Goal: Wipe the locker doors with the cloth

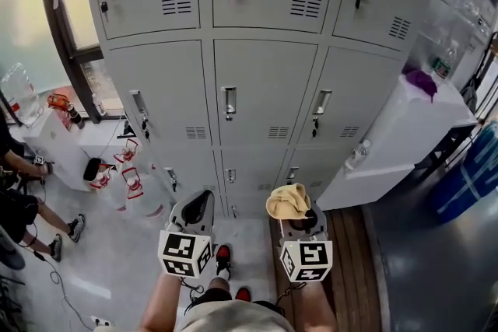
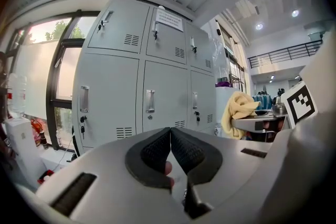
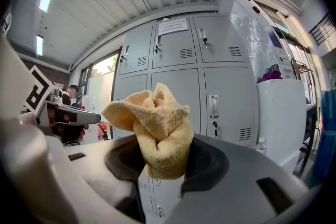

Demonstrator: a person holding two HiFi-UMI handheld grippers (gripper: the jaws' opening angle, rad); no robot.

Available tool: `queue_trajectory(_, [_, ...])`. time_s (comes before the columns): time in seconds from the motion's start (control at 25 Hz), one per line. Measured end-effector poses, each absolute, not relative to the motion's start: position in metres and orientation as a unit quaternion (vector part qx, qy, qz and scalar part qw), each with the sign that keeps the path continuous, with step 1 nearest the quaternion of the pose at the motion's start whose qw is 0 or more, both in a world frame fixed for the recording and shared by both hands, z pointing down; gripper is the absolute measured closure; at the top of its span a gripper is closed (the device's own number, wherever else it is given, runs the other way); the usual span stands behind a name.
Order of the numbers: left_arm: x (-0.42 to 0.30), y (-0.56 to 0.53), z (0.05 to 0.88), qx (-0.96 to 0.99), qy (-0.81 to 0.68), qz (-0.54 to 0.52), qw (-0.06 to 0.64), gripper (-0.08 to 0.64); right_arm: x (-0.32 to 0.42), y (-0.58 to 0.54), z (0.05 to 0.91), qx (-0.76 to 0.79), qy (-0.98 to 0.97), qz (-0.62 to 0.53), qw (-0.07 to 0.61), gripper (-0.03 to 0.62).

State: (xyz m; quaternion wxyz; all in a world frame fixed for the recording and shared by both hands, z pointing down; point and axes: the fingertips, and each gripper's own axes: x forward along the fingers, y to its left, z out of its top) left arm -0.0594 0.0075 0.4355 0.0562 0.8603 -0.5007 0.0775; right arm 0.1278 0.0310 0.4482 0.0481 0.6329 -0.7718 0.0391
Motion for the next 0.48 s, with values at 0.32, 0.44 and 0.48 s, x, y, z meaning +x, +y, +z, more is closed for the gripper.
queue_trajectory(0.32, [-0.063,0.044,0.438,0.858,-0.503,0.083,0.055,0.537,0.127,0.074,0.456,0.632,-0.772,0.053,0.038,0.408])
queue_trajectory(0.44, [-0.063,0.051,0.437,0.858,-0.503,0.083,0.054,0.537,0.126,0.081,0.457,0.632,-0.772,0.056,0.037,0.408])
queue_trajectory(0.48, [-0.063,0.053,0.436,0.858,-0.503,0.083,0.054,0.537,0.126,0.083,0.457,0.632,-0.772,0.056,0.037,0.410])
